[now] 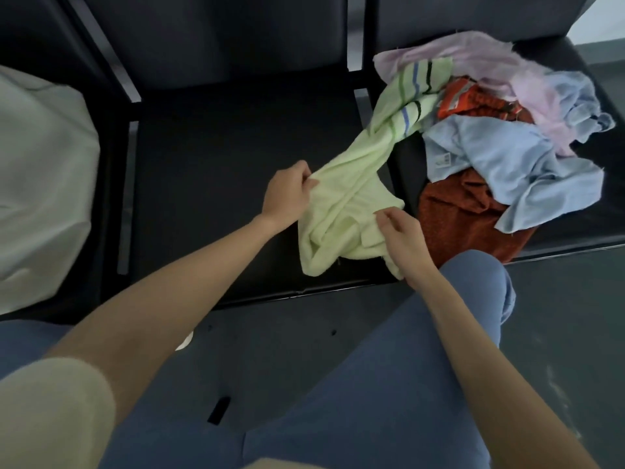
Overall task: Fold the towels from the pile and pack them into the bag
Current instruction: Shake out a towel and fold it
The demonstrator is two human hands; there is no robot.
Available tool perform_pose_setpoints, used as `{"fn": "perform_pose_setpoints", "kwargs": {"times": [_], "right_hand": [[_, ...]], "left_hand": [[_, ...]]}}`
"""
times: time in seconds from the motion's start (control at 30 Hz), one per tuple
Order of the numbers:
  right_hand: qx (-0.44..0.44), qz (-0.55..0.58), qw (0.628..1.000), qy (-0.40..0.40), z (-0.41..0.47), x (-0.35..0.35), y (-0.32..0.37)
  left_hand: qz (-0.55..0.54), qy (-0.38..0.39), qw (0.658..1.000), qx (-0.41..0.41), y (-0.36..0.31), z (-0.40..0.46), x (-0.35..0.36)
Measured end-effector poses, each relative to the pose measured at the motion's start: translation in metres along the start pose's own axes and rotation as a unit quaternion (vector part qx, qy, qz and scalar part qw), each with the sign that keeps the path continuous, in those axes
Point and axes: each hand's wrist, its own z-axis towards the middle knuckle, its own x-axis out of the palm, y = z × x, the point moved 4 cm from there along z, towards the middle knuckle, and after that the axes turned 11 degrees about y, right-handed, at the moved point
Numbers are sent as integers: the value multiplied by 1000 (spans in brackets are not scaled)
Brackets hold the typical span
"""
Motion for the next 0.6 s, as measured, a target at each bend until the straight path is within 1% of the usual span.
{"fn": "perform_pose_setpoints", "kwargs": {"times": [0.03,0.07,0.17,0.27,0.33,0.43,0.5,0.53,0.6], "right_hand": [[18,29,999,6,0,-2,1],[28,30,999,23,0,-3,2],[24,-51,995,82,5,5,8],[-7,-72,993,91,10,21,18],[-30,-75,991,108,11,32,26],[-40,-76,987,134,9,41,33],[-41,-84,985,144,8,44,33],[-37,-81,985,149,8,46,32],[-21,-77,982,171,7,47,30]], "left_hand": [[-26,-26,999,-10,5,-9,-8],[-44,-46,998,-25,12,-19,-16],[-49,-55,994,-85,44,-49,-38],[-22,-25,986,-165,81,-78,-51],[-11,9,975,-220,104,-98,-57],[77,74,953,-284,128,-125,-67],[133,102,942,-291,131,-133,-72],[140,103,946,-275,129,-132,-72],[127,81,969,-193,116,-122,-70]]}}
